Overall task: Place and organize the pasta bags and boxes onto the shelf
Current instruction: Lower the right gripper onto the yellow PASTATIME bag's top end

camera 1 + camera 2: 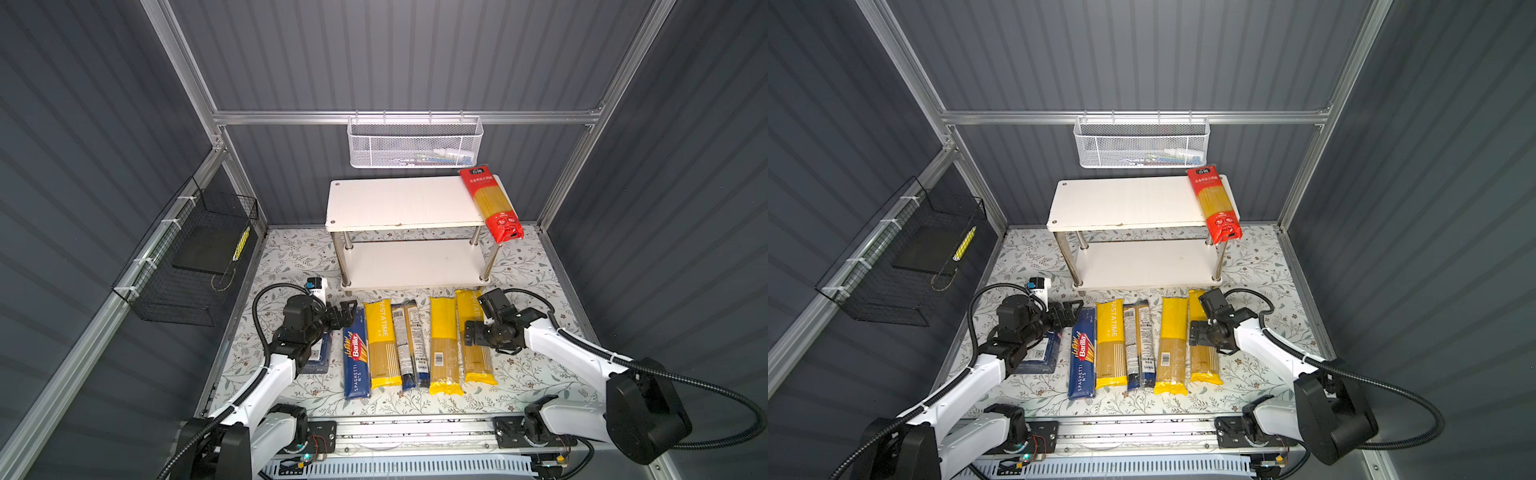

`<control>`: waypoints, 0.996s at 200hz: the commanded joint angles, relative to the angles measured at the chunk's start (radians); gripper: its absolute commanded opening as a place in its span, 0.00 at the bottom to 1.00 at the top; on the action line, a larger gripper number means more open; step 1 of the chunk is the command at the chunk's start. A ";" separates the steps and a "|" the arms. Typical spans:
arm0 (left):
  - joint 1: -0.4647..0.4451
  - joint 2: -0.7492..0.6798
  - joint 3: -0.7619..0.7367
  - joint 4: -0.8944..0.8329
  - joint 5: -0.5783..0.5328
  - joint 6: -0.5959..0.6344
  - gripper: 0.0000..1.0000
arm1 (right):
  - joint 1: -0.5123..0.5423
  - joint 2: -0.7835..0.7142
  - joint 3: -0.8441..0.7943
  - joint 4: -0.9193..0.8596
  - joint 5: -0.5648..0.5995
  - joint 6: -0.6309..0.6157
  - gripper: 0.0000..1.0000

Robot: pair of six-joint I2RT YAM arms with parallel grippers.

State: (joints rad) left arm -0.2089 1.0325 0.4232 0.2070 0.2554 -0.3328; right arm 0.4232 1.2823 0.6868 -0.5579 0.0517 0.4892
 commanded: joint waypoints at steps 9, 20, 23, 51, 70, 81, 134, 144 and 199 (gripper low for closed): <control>-0.006 0.002 -0.006 0.005 0.011 0.021 0.99 | 0.015 0.039 0.038 -0.024 0.000 -0.018 0.99; -0.006 0.002 -0.005 0.005 0.011 0.020 0.99 | 0.017 0.053 0.043 -0.018 -0.012 -0.023 0.99; -0.006 0.002 -0.005 0.005 0.011 0.020 0.99 | 0.017 0.056 0.042 -0.013 -0.020 -0.026 0.99; -0.006 0.003 -0.005 0.005 0.007 0.021 0.99 | 0.017 0.083 0.047 0.000 -0.031 -0.027 0.99; -0.006 0.001 -0.005 0.003 0.007 0.021 0.99 | 0.016 0.105 0.050 -0.004 -0.015 -0.023 0.99; -0.006 -0.003 -0.004 0.002 0.008 0.021 0.99 | 0.016 0.120 0.053 -0.013 0.001 -0.021 0.99; -0.007 0.019 -0.002 0.007 0.006 0.021 0.99 | 0.016 0.158 0.059 -0.012 -0.007 -0.006 0.99; -0.006 0.018 0.001 0.004 0.010 0.022 0.99 | 0.016 0.167 0.060 -0.006 -0.026 -0.004 0.99; -0.006 -0.027 -0.009 -0.006 0.000 0.021 0.99 | 0.017 0.204 0.073 -0.011 -0.024 0.009 0.99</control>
State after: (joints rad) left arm -0.2089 1.0256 0.4232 0.2039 0.2550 -0.3328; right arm 0.4355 1.4654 0.7372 -0.5495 0.0288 0.4820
